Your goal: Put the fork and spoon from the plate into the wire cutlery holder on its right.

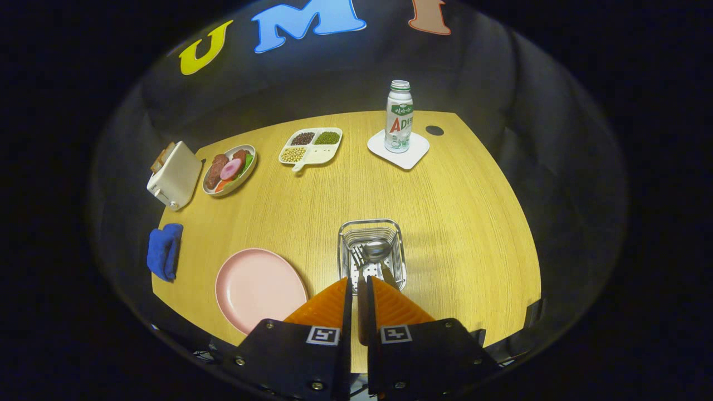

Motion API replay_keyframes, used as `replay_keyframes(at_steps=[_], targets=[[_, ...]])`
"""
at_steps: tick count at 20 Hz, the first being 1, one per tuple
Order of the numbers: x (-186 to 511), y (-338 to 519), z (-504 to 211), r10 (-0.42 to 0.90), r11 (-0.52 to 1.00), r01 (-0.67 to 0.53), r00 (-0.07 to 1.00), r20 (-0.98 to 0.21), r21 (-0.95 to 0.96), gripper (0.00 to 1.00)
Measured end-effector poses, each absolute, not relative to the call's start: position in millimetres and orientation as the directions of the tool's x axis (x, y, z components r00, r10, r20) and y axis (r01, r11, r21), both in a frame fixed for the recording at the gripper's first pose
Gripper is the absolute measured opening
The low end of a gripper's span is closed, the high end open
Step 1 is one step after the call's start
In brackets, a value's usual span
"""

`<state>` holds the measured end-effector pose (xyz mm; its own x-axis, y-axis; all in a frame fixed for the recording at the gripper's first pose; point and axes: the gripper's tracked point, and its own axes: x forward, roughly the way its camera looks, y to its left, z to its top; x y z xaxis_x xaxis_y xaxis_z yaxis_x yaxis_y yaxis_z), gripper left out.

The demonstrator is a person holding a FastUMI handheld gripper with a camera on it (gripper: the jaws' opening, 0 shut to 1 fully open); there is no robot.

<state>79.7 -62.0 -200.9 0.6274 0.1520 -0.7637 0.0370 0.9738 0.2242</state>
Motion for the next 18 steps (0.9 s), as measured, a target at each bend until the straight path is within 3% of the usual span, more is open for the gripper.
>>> replay_keyframes(at_steps=[9, 18], targets=[[105.2, -55.2, -179.5, 0.138, 0.974, 0.015, 0.758, -0.638, 0.228, 0.12], [120.7, -65.9, -43.6, 0.046, 0.984, 0.007, 0.957, -0.286, 0.179, 0.12]])
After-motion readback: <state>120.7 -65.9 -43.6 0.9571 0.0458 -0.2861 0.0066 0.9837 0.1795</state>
